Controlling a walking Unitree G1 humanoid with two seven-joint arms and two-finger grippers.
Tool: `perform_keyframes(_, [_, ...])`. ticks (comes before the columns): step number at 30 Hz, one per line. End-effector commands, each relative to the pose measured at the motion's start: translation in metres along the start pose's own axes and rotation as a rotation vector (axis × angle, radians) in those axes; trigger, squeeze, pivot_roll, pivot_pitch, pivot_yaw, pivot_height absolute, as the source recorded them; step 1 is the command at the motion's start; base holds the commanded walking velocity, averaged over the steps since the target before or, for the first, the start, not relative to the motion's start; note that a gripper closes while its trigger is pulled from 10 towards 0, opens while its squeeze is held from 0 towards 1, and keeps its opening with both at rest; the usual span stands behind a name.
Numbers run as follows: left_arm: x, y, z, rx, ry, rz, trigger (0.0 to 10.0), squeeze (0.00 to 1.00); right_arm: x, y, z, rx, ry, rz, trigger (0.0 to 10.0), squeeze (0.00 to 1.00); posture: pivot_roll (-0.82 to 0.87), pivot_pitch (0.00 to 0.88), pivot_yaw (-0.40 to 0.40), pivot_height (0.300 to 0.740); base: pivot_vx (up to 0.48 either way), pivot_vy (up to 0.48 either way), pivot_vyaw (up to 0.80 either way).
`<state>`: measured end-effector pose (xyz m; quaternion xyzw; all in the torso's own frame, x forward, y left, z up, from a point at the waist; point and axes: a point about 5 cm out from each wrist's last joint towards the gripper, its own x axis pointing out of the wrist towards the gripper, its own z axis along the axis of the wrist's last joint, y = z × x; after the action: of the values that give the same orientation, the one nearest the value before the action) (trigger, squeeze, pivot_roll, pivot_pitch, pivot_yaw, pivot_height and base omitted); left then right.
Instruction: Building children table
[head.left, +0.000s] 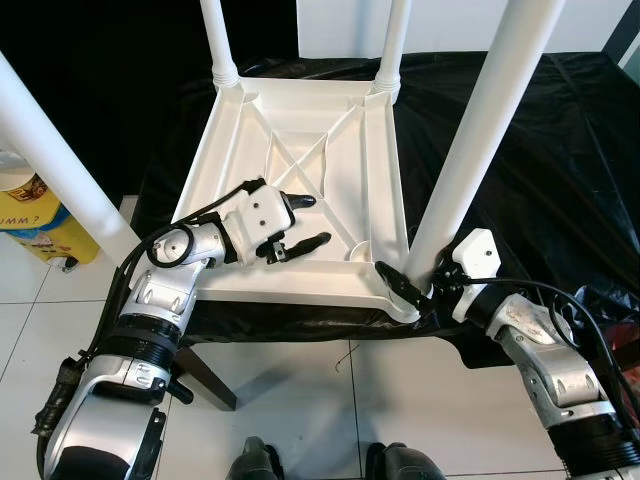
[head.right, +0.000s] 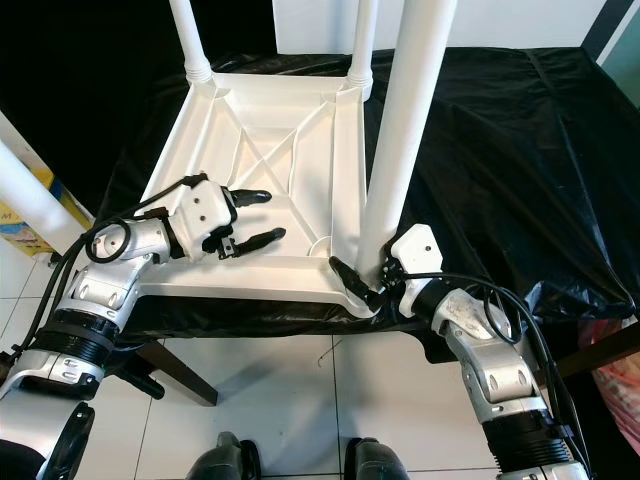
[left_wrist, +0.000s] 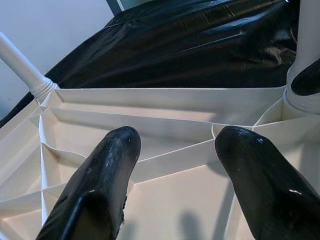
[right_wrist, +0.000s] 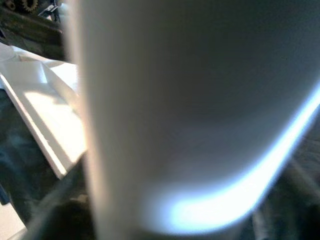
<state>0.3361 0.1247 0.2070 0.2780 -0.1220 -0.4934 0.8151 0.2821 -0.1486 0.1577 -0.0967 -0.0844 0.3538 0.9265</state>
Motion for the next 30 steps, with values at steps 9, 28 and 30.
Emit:
perform_keyframes(9, [-0.021,-0.004,0.016,-0.133,-0.058,0.249,10.0,0.0,-0.005,-0.014,-0.017,0.039,0.115,-0.1,0.0,0.0,0.0,0.126,-0.009,0.74,0.0,0.0,0.0])
perform_keyframes(28, [-0.013,-0.035,0.021,-0.354,-0.022,0.328,10.0,0.0,-0.002,-0.008,-0.026,0.192,0.131,-0.707,10.0,0.0,-0.02,0.093,-0.008,0.74,0.0,0.0,0.0])
perform_keyframes(30, [-0.009,-0.036,0.022,-0.359,-0.017,0.333,10.0,0.0,-0.001,-0.002,-0.026,0.19,0.133,-0.776,10.0,0.0,-0.03,0.088,-0.01,0.74,0.0,0.0,0.0])
